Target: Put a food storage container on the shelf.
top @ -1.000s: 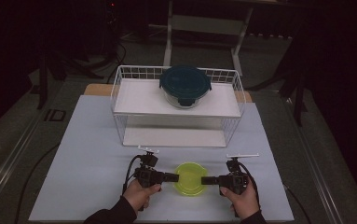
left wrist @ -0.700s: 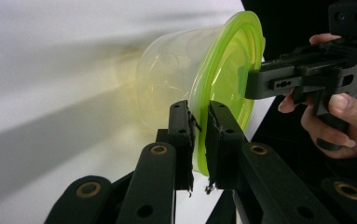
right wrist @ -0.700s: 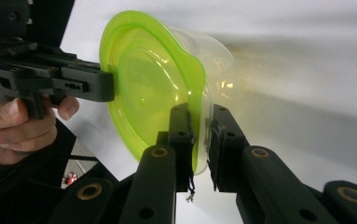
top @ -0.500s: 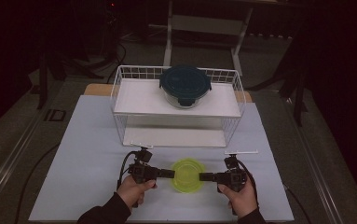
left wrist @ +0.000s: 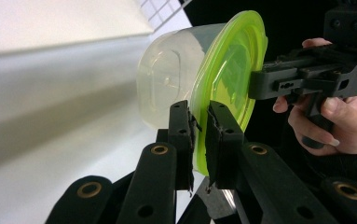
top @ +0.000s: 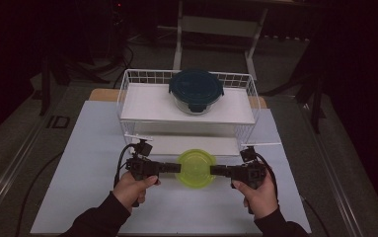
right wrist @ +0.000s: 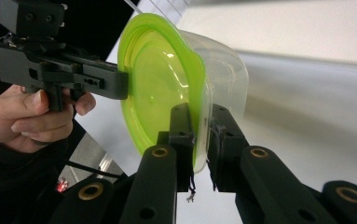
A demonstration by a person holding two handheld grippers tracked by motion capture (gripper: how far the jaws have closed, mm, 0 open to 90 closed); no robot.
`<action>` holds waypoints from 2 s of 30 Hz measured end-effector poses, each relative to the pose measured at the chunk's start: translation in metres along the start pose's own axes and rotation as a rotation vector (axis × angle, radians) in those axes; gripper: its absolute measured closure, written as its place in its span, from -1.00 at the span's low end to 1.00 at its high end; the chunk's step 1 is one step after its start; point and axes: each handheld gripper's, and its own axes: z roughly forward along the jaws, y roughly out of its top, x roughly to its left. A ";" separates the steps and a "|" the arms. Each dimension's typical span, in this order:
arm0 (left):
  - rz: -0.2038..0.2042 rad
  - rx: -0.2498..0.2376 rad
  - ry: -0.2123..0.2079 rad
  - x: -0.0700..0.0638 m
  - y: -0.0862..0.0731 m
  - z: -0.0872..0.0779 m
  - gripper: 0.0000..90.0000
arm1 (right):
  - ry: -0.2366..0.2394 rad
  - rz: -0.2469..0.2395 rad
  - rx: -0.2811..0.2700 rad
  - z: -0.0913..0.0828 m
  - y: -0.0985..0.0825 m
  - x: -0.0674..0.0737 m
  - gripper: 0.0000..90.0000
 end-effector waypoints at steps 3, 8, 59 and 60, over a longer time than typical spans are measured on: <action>0.015 -0.011 0.002 -0.008 0.008 -0.008 0.79 | 0.004 -0.014 -0.014 -0.006 0.009 0.008 0.80; 0.037 -0.030 0.008 -0.022 0.023 -0.021 0.79 | 0.005 -0.046 -0.037 -0.016 0.024 0.021 0.81; 0.092 -0.166 0.121 -0.080 0.180 -0.074 0.79 | -0.023 -0.099 -0.205 -0.053 0.184 0.061 0.80; 0.085 -0.167 0.123 -0.078 0.182 -0.073 0.79 | -0.028 -0.094 -0.204 -0.052 0.185 0.059 0.80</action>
